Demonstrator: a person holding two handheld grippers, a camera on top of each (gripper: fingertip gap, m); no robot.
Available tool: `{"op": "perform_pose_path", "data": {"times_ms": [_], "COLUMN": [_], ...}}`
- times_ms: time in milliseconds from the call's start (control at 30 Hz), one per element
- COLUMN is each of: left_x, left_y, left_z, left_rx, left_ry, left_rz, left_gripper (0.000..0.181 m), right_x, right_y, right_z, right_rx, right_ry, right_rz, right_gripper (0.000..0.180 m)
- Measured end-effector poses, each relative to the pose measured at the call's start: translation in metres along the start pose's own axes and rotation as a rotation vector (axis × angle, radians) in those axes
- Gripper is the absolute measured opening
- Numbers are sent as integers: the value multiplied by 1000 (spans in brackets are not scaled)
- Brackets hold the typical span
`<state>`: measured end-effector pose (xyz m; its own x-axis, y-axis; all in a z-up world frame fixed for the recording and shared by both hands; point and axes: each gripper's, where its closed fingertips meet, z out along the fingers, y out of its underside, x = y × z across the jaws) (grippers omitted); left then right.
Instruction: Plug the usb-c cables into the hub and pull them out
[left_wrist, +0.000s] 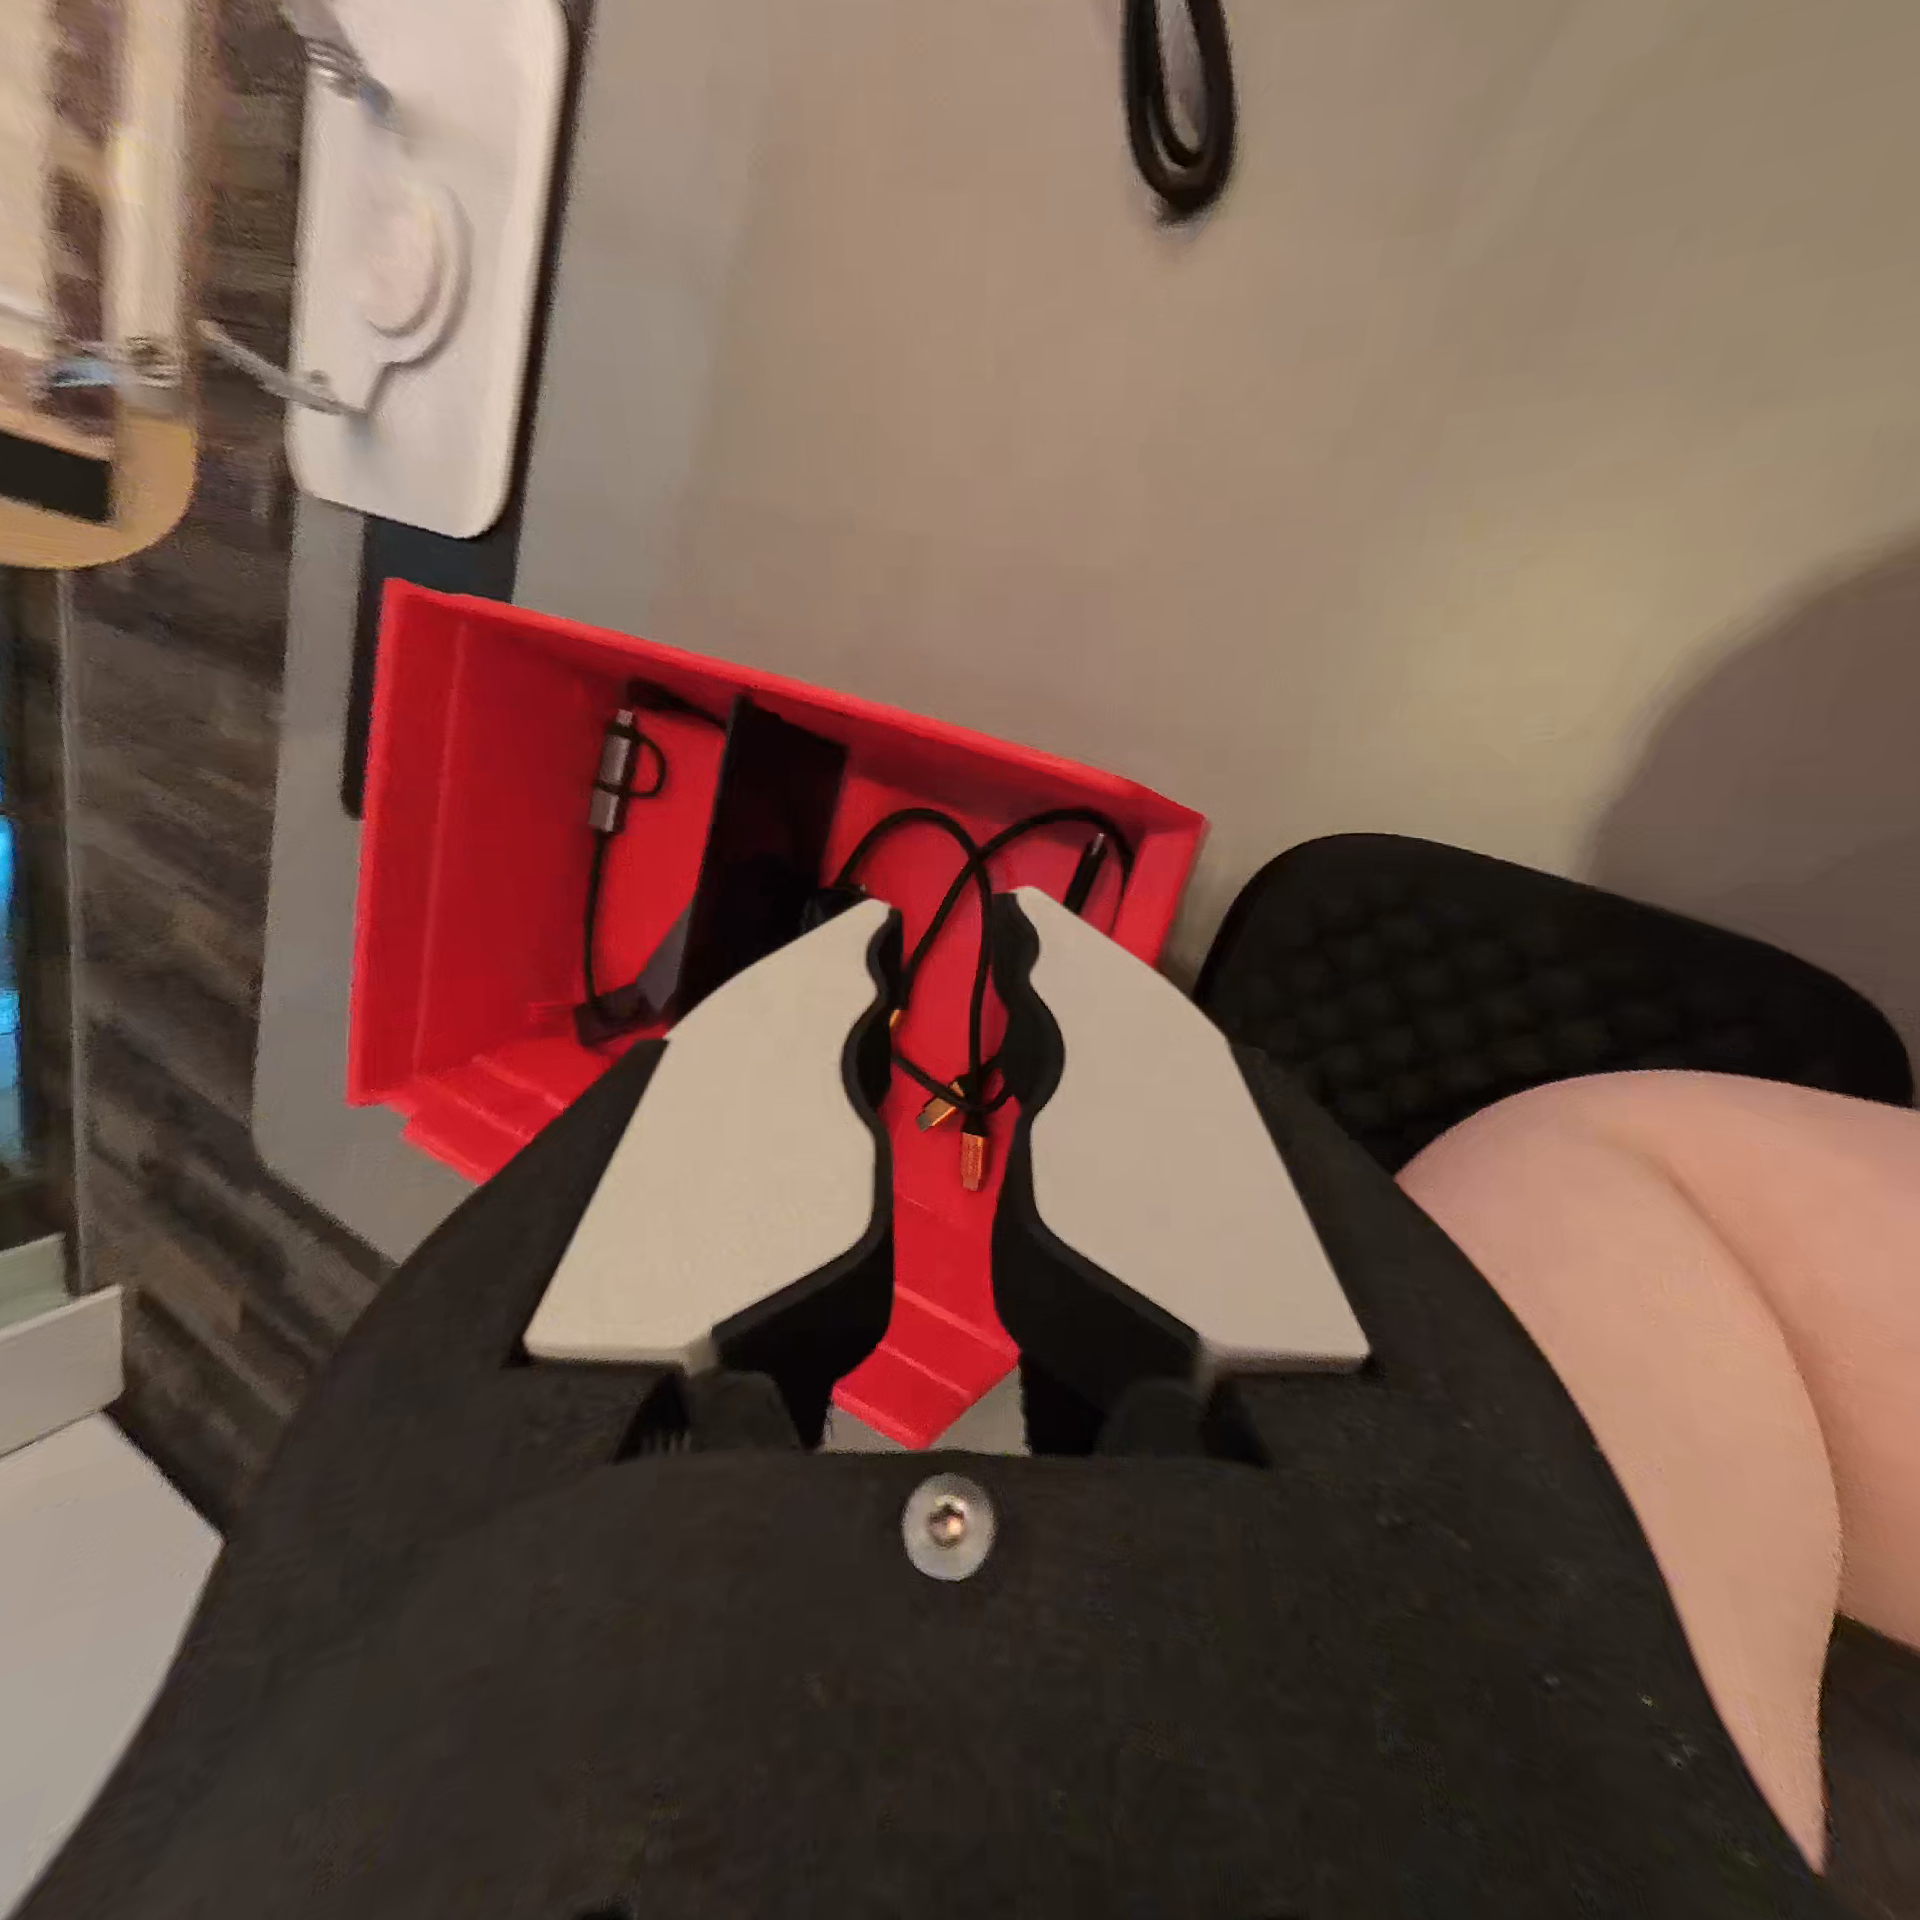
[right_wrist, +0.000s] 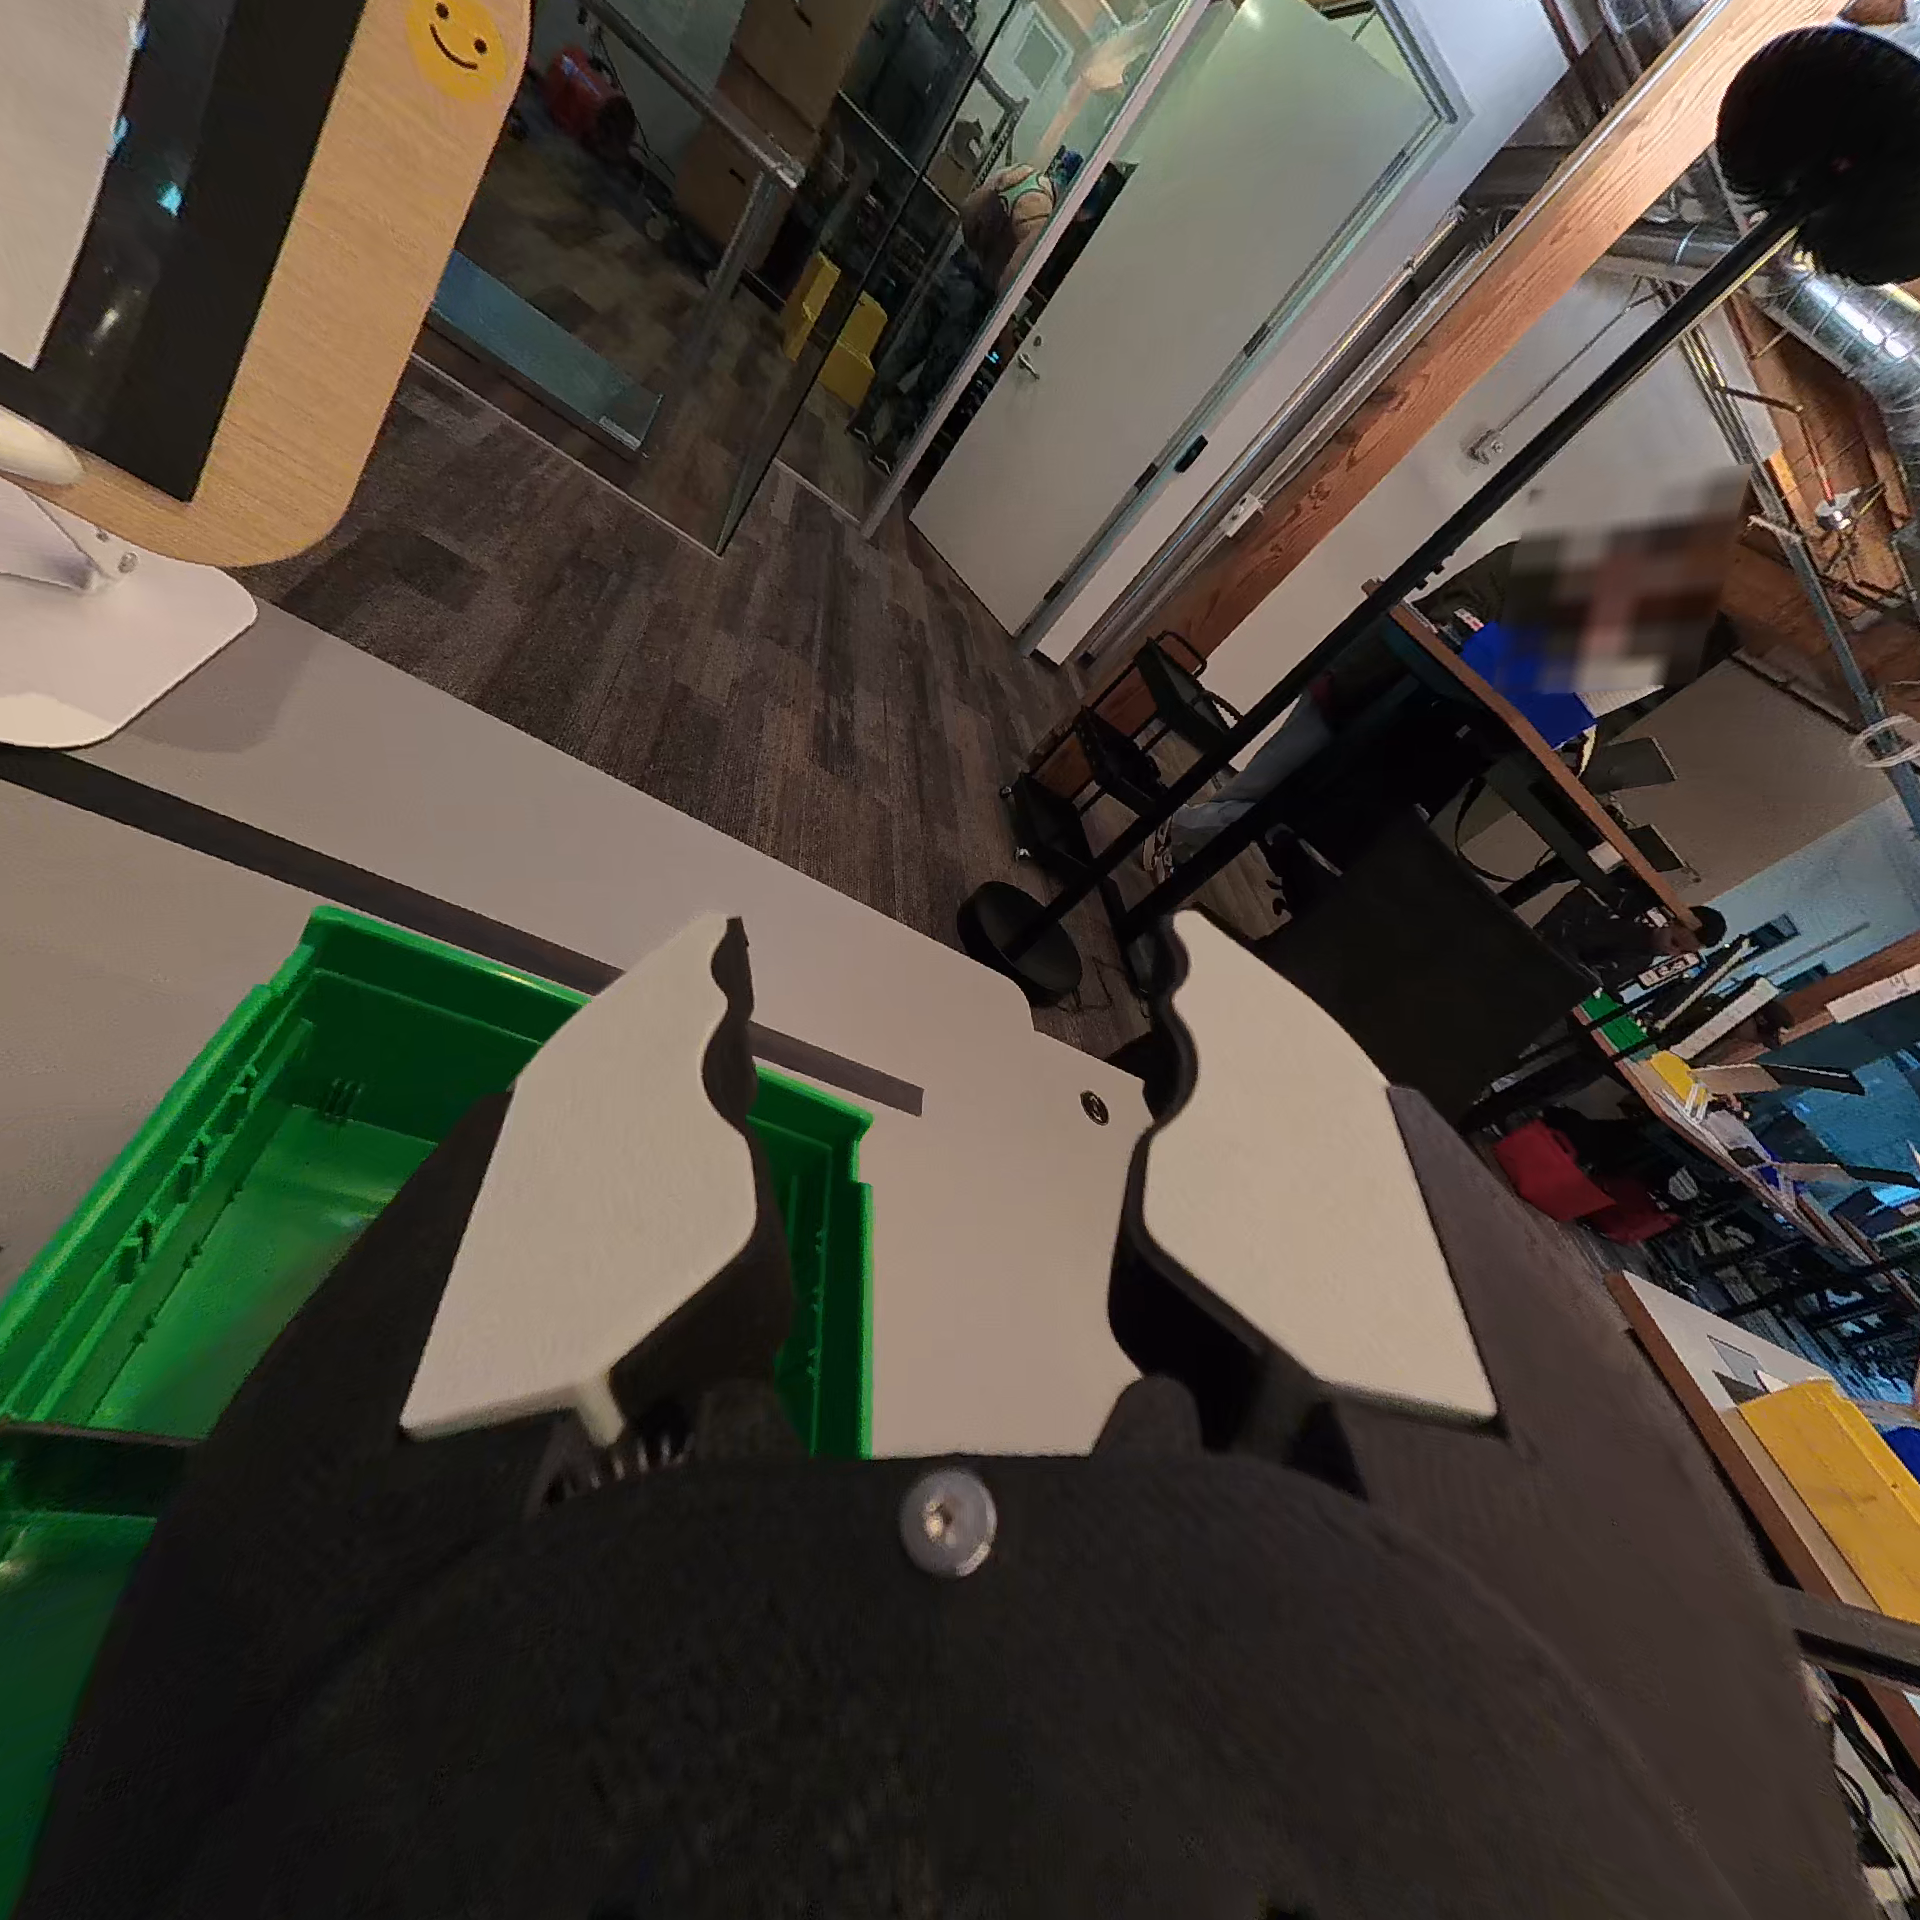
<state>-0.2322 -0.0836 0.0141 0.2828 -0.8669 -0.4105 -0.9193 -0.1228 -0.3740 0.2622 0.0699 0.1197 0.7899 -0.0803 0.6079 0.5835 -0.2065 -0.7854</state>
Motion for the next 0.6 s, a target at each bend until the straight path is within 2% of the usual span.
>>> {"op": "perform_pose_path", "data": {"times_ms": [167, 300, 433, 500, 600], "left_x": [-12, -15, -28, -34, -29], "left_y": [-3, 7, 28, 45, 60], "left_z": [4, 5, 10, 17, 36], "left_rx": [135, 162, 93, 5, -116], "left_ry": [96, 106, 82, 56, 94], "left_rz": [-11, -4, -164, -268, -298], "left_gripper": [29, 34, 35, 33, 31], "right_x": [6, 7, 6, 5, 2], "right_y": [1, 5, 6, 4, 2], "right_z": [-3, -1, 1, 0, 0], "right_rx": [5, -2, -5, 7, 20], "right_ry": [12, 4, -2, -8, -30], "right_rz": [13, 26, 32, 38, 47], "right_gripper": [75, 75, 75, 75, 75]}}
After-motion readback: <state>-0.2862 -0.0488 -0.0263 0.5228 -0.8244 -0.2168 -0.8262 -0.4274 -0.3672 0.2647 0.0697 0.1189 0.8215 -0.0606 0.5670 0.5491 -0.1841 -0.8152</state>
